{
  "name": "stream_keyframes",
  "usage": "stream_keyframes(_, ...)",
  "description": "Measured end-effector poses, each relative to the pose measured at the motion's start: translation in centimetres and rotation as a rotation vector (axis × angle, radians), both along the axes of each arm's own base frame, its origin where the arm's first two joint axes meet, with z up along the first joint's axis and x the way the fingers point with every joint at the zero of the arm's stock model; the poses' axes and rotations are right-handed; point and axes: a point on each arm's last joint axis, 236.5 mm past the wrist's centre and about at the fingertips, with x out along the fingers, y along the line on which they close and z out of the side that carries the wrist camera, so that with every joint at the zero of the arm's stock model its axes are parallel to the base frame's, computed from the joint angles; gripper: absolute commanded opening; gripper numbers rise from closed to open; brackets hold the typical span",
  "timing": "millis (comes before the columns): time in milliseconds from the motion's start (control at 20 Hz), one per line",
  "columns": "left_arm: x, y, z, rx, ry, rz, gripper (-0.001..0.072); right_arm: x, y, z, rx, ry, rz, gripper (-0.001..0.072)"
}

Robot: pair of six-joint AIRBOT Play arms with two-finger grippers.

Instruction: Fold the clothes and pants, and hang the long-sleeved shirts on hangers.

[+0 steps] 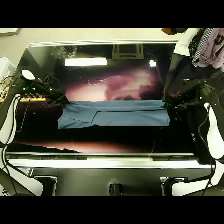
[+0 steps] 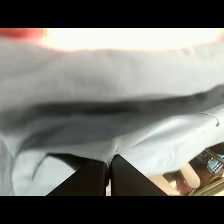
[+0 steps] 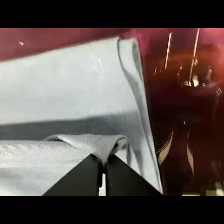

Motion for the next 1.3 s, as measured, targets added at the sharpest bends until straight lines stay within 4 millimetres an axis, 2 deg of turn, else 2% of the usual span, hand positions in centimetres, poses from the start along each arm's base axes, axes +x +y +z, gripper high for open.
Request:
stream_keyframes(50, 0.2, -0.1, -0.5, -0.001, 0.007, -0.004, 0.0073, 0.1, 0.0, -0.2, 0.000, 0.000, -0.001, 0.0049)
stream_keyframes(100, 0.4, -0.1, -0.9, 0.000, 0.011, -0.006, 0.0197, 0.3, 0.0, -0.4, -0.001, -0.002, -0.003, 0.0180)
stream_keyframes(150, 0.6, -0.1, -1.1, -0.001, 0.013, -0.007, 0.0324, 0.4, -0.1, -0.5, -0.004, -0.003, -0.008, 0.0382)
stream_keyframes(200, 0.7, -0.1, -1.3, -0.001, 0.014, -0.006, 0.0400, 0.5, -0.2, -0.5, -0.004, -0.004, -0.013, 0.0462)
stream_keyframes(250, 1.0, 0.0, -1.3, 0.000, 0.008, -0.005, 0.0400, 0.6, -0.3, -0.3, -0.001, -0.003, -0.027, 0.0499)
stream_keyframes(350, 1.7, 0.4, -0.5, 0.004, -0.020, 0.002, 0.0399, 0.8, -1.1, 0.9, 0.024, -0.009, -0.070, 0.0513)
stream_keyframes(400, 2.2, 0.9, 0.3, 0.012, -0.044, 0.008, 0.0400, 1.1, -1.9, 1.7, 0.047, -0.019, -0.105, 0.0558)
stream_keyframes(450, 2.6, 1.3, 1.3, 0.020, -0.072, 0.012, 0.0399, 1.2, -2.8, 2.3, 0.076, -0.025, -0.139, 0.0563)
stream_keyframes(550, 3.1, 2.1, 3.2, 0.047, -0.122, 0.018, 0.0400, 0.9, -4.4, 3.2, 0.171, -0.016, -0.219, 0.0670)
stream_keyframes(650, 3.4, 2.7, 5.0, 0.068, -0.164, 0.022, 0.0400, 0.0, -5.2, 3.0, 0.274, 0.023, -0.254, 0.0676)
stream_keyframes(800, 3.5, 3.2, 6.6, 0.085, -0.201, 0.026, 0.0399, -1.3, -4.7, 2.0, 0.396, 0.092, -0.238, 0.0677)
stream_keyframes(1050, 3.6, 3.4, 7.2, 0.097, -0.217, 0.029, 0.0399, -1.6, -3.4, 0.1, 0.475, 0.137, -0.202, 0.0676)
stream_keyframes(1300, 3.6, 3.5, 7.3, 0.099, -0.221, 0.030, 0.0399, -1.3, -1.2, -1.7, 0.497, 0.169, -0.159, 0.0666)
